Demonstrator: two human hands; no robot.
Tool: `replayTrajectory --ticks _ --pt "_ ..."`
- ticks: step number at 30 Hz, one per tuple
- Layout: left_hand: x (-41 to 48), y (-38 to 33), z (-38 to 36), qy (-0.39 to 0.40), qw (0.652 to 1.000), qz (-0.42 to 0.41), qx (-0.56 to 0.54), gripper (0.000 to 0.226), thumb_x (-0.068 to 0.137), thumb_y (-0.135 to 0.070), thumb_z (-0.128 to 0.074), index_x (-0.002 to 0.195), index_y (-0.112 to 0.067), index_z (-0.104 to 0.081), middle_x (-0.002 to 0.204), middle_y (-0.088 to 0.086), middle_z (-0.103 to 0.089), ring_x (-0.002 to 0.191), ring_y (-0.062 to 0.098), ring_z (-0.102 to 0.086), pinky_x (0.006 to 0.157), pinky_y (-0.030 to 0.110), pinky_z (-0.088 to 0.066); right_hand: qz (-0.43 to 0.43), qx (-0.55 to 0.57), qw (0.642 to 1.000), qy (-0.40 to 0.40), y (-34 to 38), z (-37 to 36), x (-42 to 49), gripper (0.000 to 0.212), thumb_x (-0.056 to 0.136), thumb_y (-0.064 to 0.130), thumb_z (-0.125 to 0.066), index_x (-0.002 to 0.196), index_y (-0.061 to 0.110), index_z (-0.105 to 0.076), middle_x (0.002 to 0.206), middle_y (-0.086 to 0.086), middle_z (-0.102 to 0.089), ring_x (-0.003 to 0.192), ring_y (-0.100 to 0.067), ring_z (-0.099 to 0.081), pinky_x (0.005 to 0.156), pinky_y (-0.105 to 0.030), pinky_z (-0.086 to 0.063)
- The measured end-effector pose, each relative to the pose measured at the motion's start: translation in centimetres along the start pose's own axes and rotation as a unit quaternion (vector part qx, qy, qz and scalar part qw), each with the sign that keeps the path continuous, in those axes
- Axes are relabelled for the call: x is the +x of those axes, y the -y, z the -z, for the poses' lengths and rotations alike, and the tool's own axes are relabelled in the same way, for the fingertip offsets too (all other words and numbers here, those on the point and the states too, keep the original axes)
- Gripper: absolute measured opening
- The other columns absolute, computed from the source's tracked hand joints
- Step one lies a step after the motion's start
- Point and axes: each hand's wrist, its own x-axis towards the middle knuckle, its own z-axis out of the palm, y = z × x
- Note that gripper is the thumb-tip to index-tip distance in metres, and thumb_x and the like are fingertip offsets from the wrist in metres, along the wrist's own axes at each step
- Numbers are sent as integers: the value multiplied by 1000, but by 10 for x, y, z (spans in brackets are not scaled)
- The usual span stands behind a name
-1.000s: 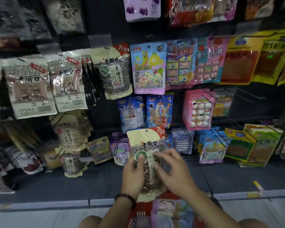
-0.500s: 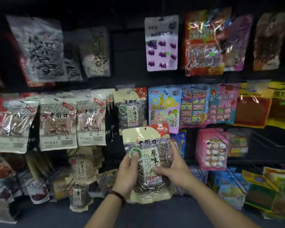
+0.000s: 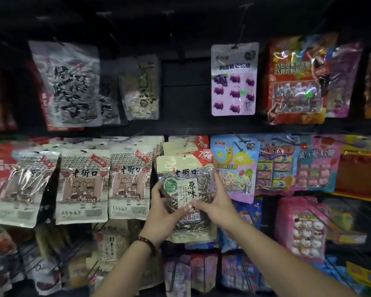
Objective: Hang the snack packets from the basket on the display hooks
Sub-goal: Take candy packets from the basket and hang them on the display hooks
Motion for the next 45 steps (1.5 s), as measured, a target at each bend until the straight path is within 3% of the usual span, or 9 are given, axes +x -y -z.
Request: replayTrajectory --ticks 5,8,12,15,18,23,32,39,45 --pt "24 -1 8 -14 1000 -19 3 110 81 -36 -89 153 -57 -9 135 2 -41 130 20 -45 59 6 -51 24 -9 1000 -5 0 -1 23 120 75 42 -94 148 78 -5 156 36 -11 157 -19 -27 126 -52 -32" --pt "34 -1 11 -17 999 -29 6 110 80 -40 -89 152 -59 -8 136 2 -41 131 17 -44 61 7 -51 28 2 1000 -12 -1 -4 30 119 76 40 -94 146 80 -7 157 37 -10 156 -19 -29 124 -48 -34" --pt "44 2 14 -13 999 -31 15 113 78 -45 -90 153 -59 -6 131 -5 -42 122 7 -47 81 20 -44 26 -1 1000 -12 -4 -7 41 121 76 39 -95 157 67 -9 156 37 -13 156 -20 -29 125 -52 -35" --pt "51 4 15 -9 1000 -27 11 113 78 -45 -90 152 -59 -6 137 -3 -40 132 11 -39 96 34 -44 19 -16 999 -19 -6 -7 47 120 76 41 -94 152 74 -7 153 36 -15 155 -20 -30 124 -55 -36" --pt "56 1 15 0 999 -28 39 111 78 -48 -88 152 -57 -6 147 7 -46 131 10 -39 97 35 -43 17 -10 1000 -20 -11 -6 51 116 76 45 -93 141 82 -4 152 37 -10 156 -20 -28 124 -52 -35" --pt "51 4 14 2 998 -33 51 108 79 -52 -86 151 -60 -5 155 13 -45 130 8 -39 100 35 -40 31 1 999 -11 -24 -6 52 115 79 45 -91 151 75 -7 143 57 -4 152 -12 -26 122 -41 -34" --pt "46 0 12 4 998 -44 52 112 77 -55 -86 153 -58 -4 135 -4 -43 129 11 -43 95 30 -42 22 5 1000 -7 -26 1 49 113 79 46 -91 150 77 -8 174 22 -9 141 -12 -35 110 -39 -38" --pt "45 -4 14 5 998 -39 52 113 77 -53 -86 156 -54 -5 149 8 -46 129 13 -44 100 33 -41 23 6 1000 -7 -23 -1 50 111 78 50 -90 140 82 -4 175 21 -5 156 -18 -26 122 -42 -33" --pt "51 1 13 5 998 -29 60 115 76 -58 -85 156 -58 -3 155 12 -44 130 11 -42 98 33 -43 23 11 1000 -9 -26 -1 54 120 77 51 -89 159 64 -3 176 18 -7 159 -20 -23 126 -48 -30"
